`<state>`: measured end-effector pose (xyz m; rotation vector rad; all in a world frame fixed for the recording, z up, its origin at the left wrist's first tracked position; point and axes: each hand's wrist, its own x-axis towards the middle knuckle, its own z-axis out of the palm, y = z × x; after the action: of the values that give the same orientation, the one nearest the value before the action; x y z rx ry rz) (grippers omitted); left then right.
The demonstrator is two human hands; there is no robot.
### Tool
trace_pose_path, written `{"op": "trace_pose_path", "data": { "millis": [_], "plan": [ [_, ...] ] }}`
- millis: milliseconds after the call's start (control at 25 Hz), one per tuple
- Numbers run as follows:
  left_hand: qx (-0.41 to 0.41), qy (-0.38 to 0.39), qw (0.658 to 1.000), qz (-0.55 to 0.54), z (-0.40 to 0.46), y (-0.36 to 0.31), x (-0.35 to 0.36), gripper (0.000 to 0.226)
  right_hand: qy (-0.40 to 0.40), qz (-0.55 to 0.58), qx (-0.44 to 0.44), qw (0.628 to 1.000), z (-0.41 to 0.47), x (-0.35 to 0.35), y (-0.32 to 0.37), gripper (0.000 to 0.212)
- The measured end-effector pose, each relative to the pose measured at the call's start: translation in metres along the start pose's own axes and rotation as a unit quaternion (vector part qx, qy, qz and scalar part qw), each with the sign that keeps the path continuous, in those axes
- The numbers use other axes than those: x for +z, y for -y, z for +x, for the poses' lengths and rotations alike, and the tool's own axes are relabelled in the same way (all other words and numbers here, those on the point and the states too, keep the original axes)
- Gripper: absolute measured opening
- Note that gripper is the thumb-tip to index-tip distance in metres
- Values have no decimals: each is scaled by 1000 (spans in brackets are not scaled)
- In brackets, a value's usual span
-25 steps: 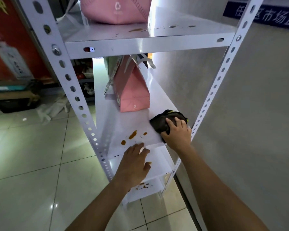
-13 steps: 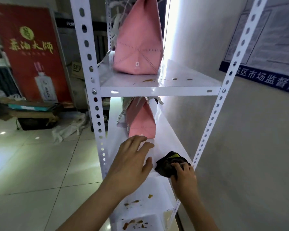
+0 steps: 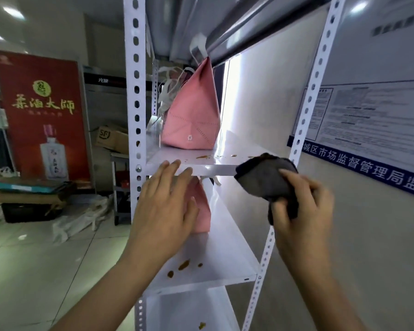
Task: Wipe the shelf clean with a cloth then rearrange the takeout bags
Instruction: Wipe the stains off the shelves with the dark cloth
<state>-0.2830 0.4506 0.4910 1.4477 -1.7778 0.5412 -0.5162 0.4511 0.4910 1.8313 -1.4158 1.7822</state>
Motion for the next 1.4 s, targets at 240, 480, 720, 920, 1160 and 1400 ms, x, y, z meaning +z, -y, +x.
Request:
{"op": "trace_pose_path", "data": {
  "millis": [240,480,720,920,1160,1400],
  "plan": [
    [3,20,999,33,15,17,7,61,81,-178,-35,980,104,36,22,43],
    [44,60,994,81,14,48,13,67,259,-311,33,914,144,83,1,45],
    [66,74,992,75,13,58,10,77,374,-142,72,914,144,85,2,23],
    [59,81,993,54,12,57,14,66,403,-74,27,912,126,88,33,28],
    [56,59,996,21,11,60,20,56,434,-86,-29,896,127,121,70,38],
    [66,19,997,-21,10,66,33,58,434,-160,-71,884,119,115,83,42]
  ]
}}
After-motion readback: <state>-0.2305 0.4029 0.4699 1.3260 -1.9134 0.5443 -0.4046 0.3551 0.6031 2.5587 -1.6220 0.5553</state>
